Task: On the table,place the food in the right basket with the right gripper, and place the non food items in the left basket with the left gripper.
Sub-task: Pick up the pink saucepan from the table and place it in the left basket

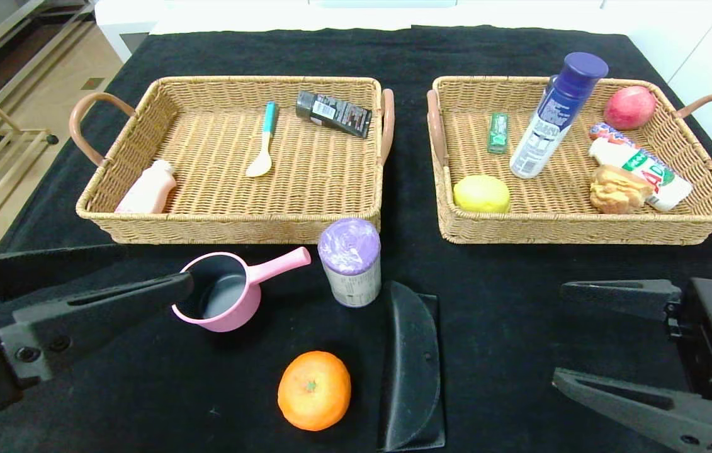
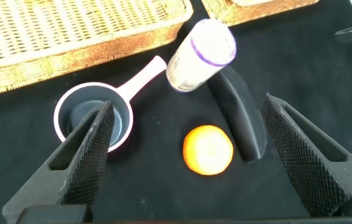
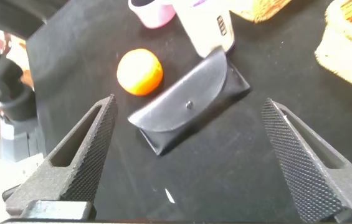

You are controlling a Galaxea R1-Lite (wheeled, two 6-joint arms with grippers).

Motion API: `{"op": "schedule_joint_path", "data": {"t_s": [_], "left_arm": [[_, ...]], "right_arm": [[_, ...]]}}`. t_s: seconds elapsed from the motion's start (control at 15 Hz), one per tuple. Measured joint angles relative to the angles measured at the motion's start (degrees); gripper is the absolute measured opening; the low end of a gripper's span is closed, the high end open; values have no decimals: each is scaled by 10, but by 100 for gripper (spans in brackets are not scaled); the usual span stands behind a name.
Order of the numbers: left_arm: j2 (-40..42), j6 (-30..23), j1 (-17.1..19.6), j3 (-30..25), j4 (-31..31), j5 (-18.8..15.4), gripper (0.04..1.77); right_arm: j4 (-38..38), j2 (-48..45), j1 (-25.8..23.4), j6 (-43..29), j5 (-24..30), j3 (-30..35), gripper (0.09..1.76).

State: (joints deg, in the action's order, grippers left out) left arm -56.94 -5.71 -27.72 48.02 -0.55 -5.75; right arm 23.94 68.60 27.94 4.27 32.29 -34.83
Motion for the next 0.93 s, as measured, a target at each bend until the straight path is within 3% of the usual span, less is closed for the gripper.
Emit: {"op": "schedule_joint_path", "data": {"t_s": [0.2,0.33,0.6,0.73,0.93], "left_arm": [[-11,1,-4,6,-18,18,172],[-21,2,-4,17,-34,67,172],[-33,-17,-3,52,-157,124,172],[-40,-40,6,58,-171,163,172],[-65,-51,44,63,-171,180,172]], "right_arm": [[23,7,-31,4,34,13,170],[25,4,-44,3,50,18,170],[27,-2,-50,0,50,21,170],[27,-2,-51,0,50,21,170],[27,-2,-53,0,47,21,170]]}}
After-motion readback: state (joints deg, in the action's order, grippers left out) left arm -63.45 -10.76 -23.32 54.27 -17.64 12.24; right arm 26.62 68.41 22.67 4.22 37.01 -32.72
